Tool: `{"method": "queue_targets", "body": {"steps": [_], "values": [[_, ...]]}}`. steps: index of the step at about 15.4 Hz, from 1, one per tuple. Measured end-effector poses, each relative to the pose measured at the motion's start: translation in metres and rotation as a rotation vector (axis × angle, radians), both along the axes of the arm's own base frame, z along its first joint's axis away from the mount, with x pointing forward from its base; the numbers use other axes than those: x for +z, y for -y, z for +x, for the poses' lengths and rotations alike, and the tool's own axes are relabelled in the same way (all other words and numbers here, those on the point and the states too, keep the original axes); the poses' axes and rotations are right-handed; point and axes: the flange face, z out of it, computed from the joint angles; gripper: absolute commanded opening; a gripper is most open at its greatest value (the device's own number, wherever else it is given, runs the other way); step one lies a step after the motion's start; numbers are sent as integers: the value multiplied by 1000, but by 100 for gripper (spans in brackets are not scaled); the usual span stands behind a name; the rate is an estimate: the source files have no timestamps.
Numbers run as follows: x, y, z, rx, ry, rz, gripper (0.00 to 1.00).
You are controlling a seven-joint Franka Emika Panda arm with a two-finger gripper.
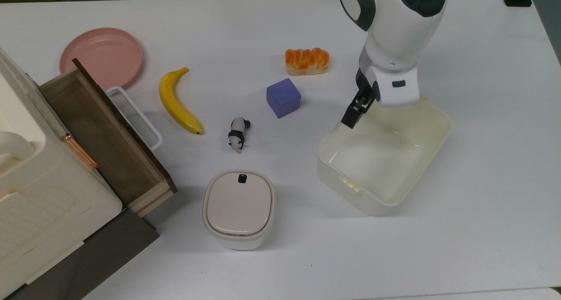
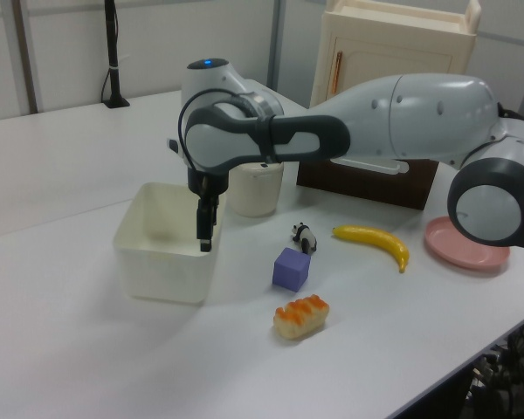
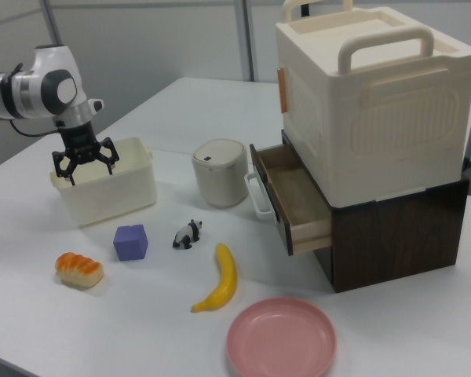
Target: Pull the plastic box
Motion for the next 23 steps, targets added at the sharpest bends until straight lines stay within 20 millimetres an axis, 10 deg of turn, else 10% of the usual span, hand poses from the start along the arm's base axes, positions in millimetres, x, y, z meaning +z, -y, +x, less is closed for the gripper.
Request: {"method": "queue_targets", "body": {"steps": [10,14,23], "values": [[23,13,-11,-15,-50,-23,100],[71,24,-12,-166,28,4,100],[155,122,-15,-778,109,46,100]]}}
